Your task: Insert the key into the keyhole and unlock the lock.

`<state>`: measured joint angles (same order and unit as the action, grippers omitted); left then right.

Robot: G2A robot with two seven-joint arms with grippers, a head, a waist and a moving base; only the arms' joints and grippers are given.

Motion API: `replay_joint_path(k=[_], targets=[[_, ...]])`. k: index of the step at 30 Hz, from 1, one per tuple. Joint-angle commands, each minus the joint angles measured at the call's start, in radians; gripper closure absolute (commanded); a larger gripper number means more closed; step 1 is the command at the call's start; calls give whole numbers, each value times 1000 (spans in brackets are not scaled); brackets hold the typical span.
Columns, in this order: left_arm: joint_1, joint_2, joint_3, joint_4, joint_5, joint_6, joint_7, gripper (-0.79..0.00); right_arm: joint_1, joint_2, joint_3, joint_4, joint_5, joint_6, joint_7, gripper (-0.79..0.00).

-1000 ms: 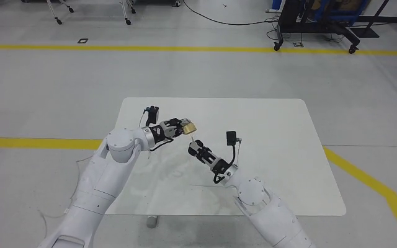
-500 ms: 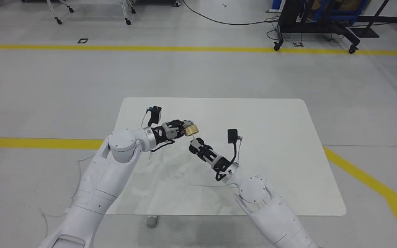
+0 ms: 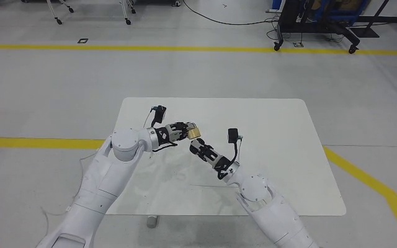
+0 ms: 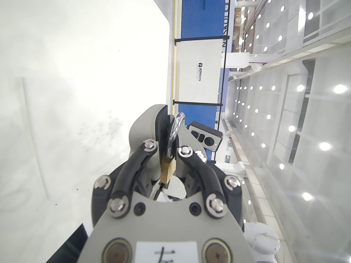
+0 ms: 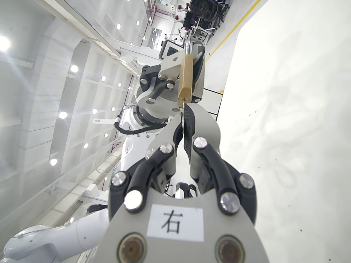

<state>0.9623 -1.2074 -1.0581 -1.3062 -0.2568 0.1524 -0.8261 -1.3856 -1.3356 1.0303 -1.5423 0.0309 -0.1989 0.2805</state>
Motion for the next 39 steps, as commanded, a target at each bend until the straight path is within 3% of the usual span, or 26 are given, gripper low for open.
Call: replay_joint_path(k=[1, 10, 12, 14, 17, 23, 28, 31, 39], targets=[[0, 0, 8, -5, 15, -7, -2, 0, -2, 1, 5, -3, -1, 4, 5, 0], [-6, -1, 8, 7, 6, -5, -12, 0, -21, 4, 24, -24, -1, 13, 0, 0], [-7, -2, 7, 13, -1, 4, -14, 0, -24, 4, 25, -26, 3, 17, -1, -336], [-8, -3, 8, 17, -11, 13, -15, 0, -24, 4, 25, -27, 9, 23, 1, -366], [-12, -4, 9, 27, -19, 31, -16, 0, -24, 3, 26, -28, 11, 26, 0, -332], [-18, -5, 5, 40, -28, 44, -5, 0, -29, 4, 32, -30, 21, 24, 6, -175], [-15, -5, -3, 39, -35, 39, 8, 0, -36, 5, 39, -29, 35, 21, 11, -139], [-11, -4, -10, 34, -40, 33, 14, 0, -38, 5, 43, -26, 47, 23, 18, 0], [4, -3, -6, 10, -29, 12, 20, 0, -30, 4, 53, -25, 70, 29, 17, 0]])
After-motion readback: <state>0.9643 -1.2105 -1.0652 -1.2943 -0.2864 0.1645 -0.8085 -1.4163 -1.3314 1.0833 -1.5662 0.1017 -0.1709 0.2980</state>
